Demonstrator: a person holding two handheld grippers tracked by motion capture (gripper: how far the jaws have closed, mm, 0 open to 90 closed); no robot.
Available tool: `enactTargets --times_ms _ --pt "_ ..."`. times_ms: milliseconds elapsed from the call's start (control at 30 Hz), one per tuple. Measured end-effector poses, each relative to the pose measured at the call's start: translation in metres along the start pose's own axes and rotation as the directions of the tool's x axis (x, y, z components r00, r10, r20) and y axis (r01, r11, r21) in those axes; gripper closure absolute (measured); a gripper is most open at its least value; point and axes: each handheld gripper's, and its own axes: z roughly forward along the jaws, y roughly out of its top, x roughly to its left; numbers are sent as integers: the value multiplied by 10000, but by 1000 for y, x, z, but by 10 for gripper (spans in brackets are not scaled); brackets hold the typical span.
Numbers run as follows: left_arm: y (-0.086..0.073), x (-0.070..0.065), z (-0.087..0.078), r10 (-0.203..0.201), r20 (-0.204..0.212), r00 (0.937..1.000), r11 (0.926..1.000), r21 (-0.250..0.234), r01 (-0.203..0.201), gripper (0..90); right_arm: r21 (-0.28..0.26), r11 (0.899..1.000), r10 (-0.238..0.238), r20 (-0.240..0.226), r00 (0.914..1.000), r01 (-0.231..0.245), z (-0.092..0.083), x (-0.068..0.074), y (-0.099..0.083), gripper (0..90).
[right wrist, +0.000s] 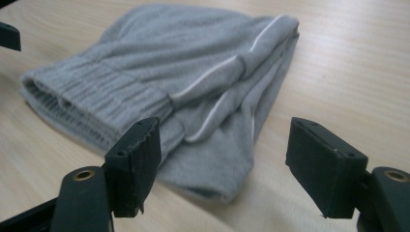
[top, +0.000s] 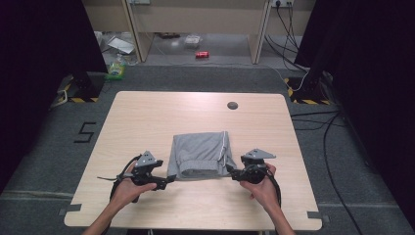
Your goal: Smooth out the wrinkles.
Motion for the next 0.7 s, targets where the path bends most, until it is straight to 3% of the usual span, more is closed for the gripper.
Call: enactTargets --times_ms 167,700 --pt "-14 -5 -1 256 -65 9997 9993 264 -254 166 281 9995 -164 -25 9999 165 -3 7 -10 251" --pt "-46 -10 -19 469 -482 9977 9974 578 -441 166 806 9946 -654 48 9978 648 -14 24 -35 220"
